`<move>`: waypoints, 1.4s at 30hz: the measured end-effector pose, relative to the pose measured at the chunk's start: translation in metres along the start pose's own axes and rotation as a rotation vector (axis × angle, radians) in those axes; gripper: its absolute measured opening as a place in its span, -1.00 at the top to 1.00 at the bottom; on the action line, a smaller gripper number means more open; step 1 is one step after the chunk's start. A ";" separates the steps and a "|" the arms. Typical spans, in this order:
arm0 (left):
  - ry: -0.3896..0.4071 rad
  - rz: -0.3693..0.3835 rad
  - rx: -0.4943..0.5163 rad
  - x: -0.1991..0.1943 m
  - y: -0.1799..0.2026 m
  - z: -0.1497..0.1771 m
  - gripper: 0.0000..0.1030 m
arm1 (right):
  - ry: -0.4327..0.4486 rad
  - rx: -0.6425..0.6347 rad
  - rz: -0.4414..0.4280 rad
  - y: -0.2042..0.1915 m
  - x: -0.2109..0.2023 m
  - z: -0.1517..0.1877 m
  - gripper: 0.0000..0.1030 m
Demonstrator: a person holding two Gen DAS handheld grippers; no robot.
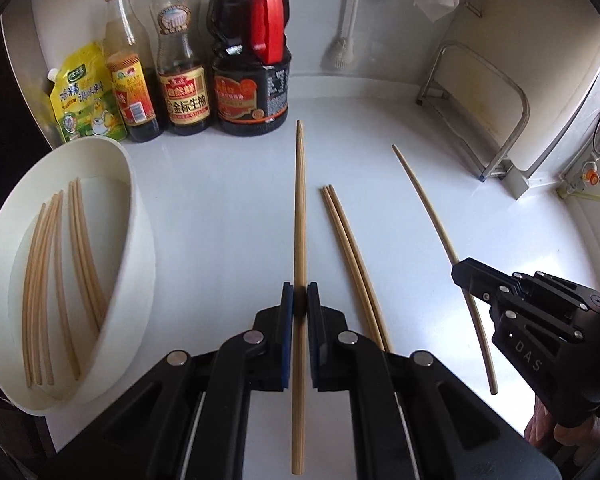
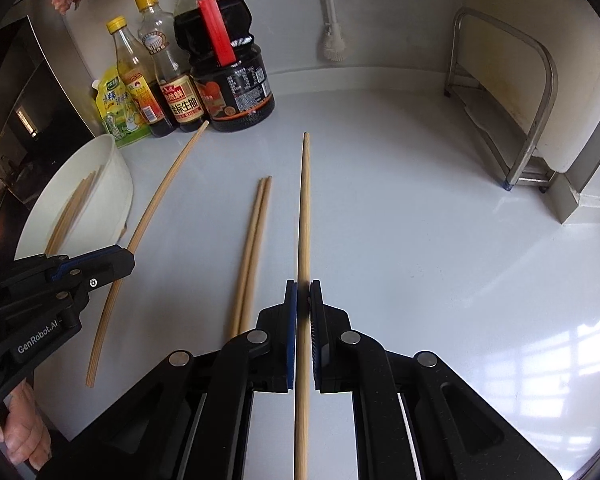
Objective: Organize utensils
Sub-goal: 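Close the left tool on one chopstick while the right tool grasps another, then lift and carry both held chopsticks over the white basin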
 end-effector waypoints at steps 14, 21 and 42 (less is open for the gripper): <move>0.121 -0.104 -0.095 -0.069 -0.127 -0.028 0.85 | 0.086 -0.117 -0.164 -0.144 -0.005 -0.079 0.88; 0.077 -0.156 -0.174 -0.061 -0.203 -0.016 0.85 | 0.017 -0.157 -0.260 -0.231 0.038 -0.081 0.88; -0.055 -0.147 -0.242 -0.007 -0.280 0.009 0.73 | -0.160 -0.200 -0.228 -0.298 0.118 -0.068 0.80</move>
Point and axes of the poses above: each gripper's, at about its wrist camera, not at the fingertips, and x roughly the way its jaws point, y to its right, z to its underside, the point moved 7 cm from there along x, roughly the way its jaws point, and after that the axes turned 2 degrees about y, right-handed, at the moved point
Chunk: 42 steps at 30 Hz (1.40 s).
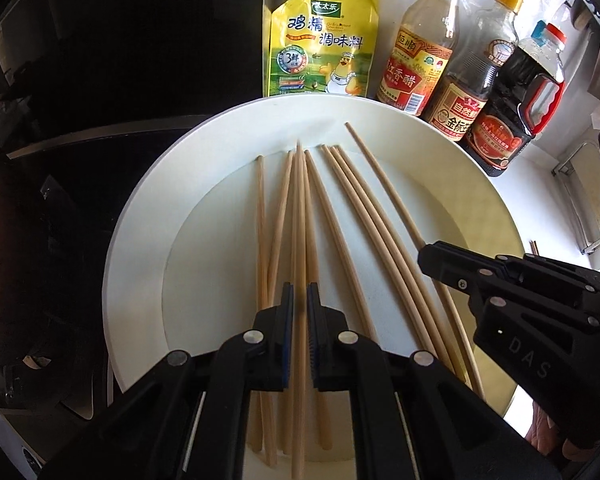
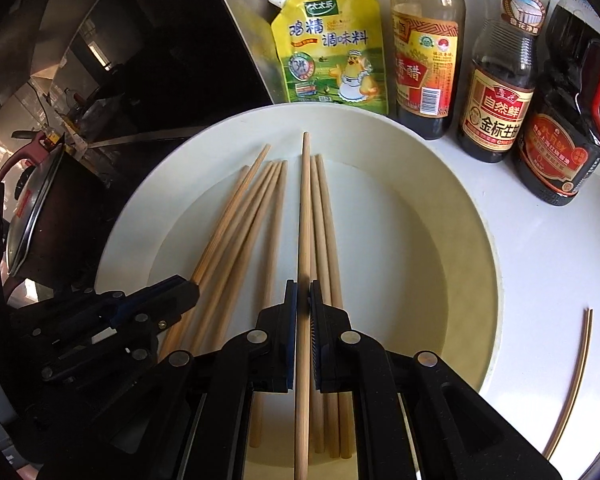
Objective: Organize utensils
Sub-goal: 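Lift and carry both held chopsticks over the white basin, then open the left tool into the basin while the right tool releases its chopstick, then move both open tools back to the last two chopsticks on the counter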
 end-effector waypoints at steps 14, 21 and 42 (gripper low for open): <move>0.035 -0.021 -0.046 -0.017 -0.014 -0.011 -0.03 | 0.033 0.018 0.026 0.009 -0.019 0.003 0.72; 0.055 -0.002 -0.035 -0.032 -0.005 -0.007 -0.09 | 0.045 0.038 0.033 0.014 -0.038 0.013 0.71; 0.141 0.000 0.016 -0.093 0.029 0.024 -0.20 | 0.143 0.062 0.020 0.022 -0.106 0.048 0.63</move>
Point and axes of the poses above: each gripper's, at about its wrist camera, not at the fingertips, and x roughly the way its jaws point, y to its right, z to its underside, the point moved 7 cm from there along x, roughly the way its jaws point, and after that the axes turned 2 degrees about y, right-handed, at the moved point
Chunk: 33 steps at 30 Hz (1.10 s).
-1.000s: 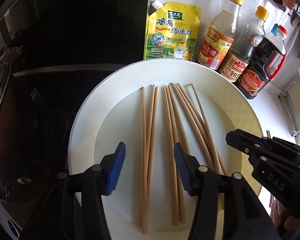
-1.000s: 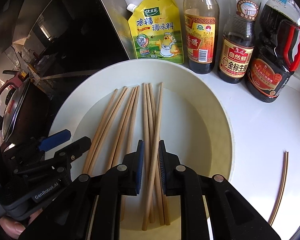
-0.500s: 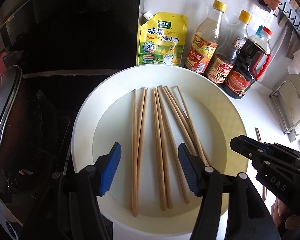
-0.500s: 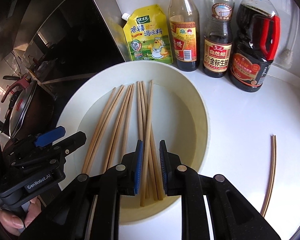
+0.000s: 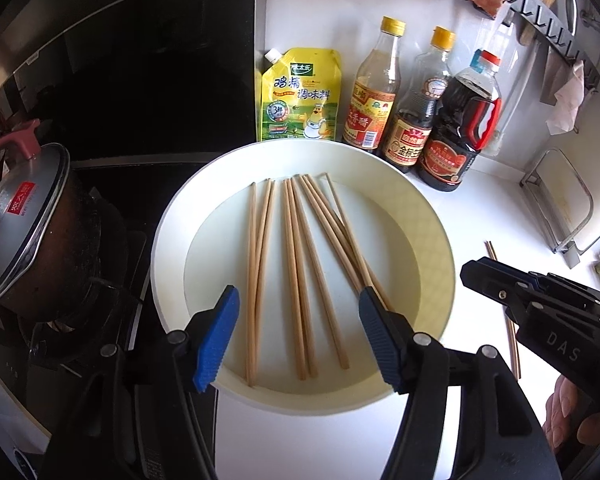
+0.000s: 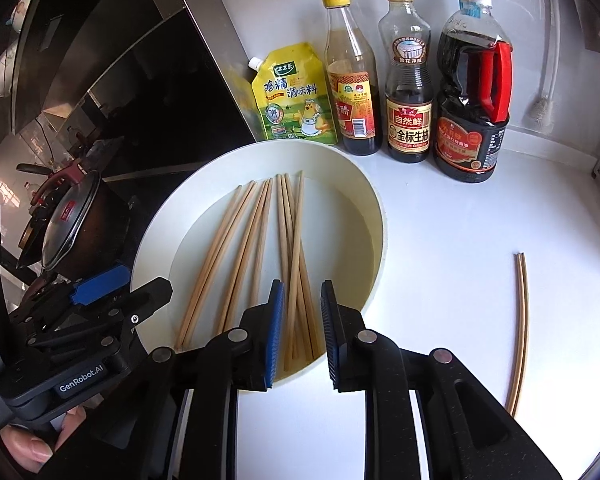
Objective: Organize utensils
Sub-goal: 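Move both open tools back to the last two chopsticks on the counter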
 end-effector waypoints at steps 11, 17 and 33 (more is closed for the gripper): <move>-0.022 0.030 0.023 -0.007 0.047 0.020 -0.21 | -0.006 0.035 0.035 0.049 -0.027 0.030 0.58; -0.034 0.070 0.060 -0.003 0.093 0.029 -0.21 | 0.002 0.075 0.083 0.096 -0.048 0.046 0.56; -0.078 0.151 0.148 0.026 0.197 0.059 -0.22 | -0.047 0.154 0.196 0.208 -0.057 0.102 0.49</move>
Point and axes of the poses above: each gripper's, at about its wrist camera, not at the fingertips, and x roughly the way its jaws point, y to its right, z to its underside, the point moved 7 cm from there along x, roughly the way its jaws point, and after that the axes turned 2 degrees about y, right-handed, at the moved point
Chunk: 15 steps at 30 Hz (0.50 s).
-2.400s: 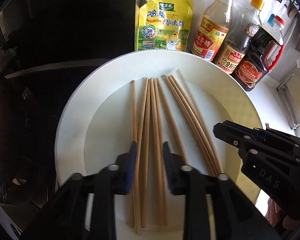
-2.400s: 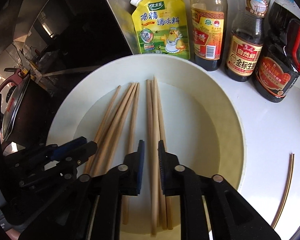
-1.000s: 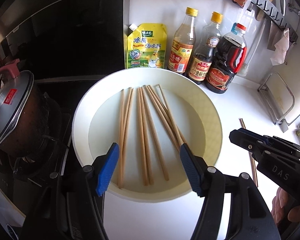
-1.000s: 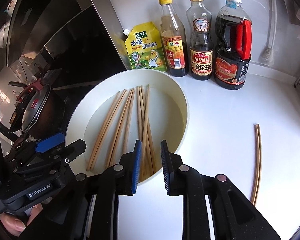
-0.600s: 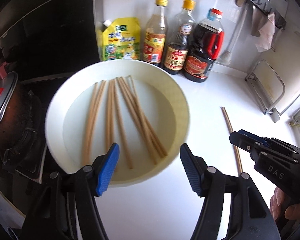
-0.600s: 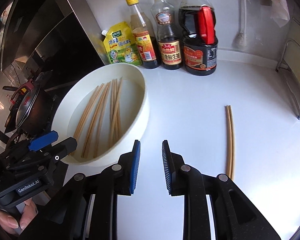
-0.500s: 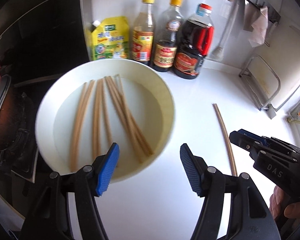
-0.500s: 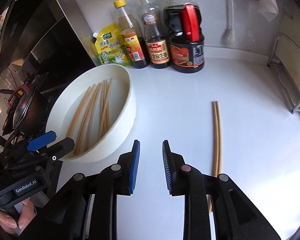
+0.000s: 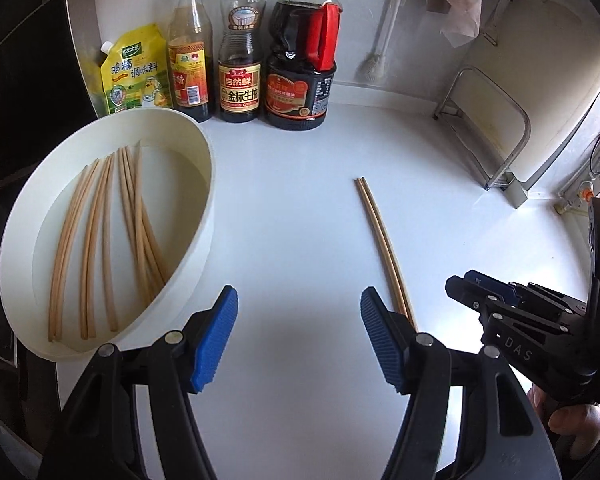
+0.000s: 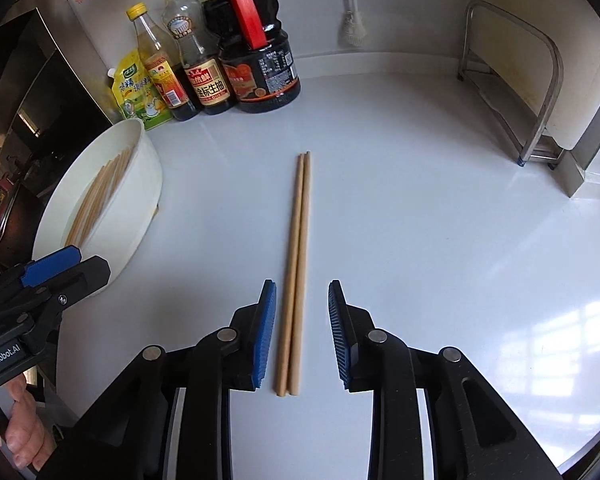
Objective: Organize utensils
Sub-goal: 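Move both open tools back to the last two chopsticks on the counter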
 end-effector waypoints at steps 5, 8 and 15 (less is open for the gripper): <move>-0.012 -0.015 0.002 0.013 0.005 0.003 -0.32 | -0.007 -0.016 0.002 0.006 0.014 0.005 0.49; -0.025 -0.035 -0.009 0.019 0.002 0.006 -0.32 | -0.017 -0.018 -0.014 0.005 0.024 0.006 0.49; -0.043 -0.060 -0.021 0.023 -0.007 0.012 -0.32 | -0.038 -0.029 -0.015 -0.002 0.047 0.008 0.49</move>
Point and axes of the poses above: each gripper's, at about its wrist camera, not at the fingertips, and x roughly the way its jaws point, y to its right, z to its underside, the point moved 7 cm from there along x, roughly the way its jaws point, and after that the axes turned 2 degrees about y, right-handed, at the moved point
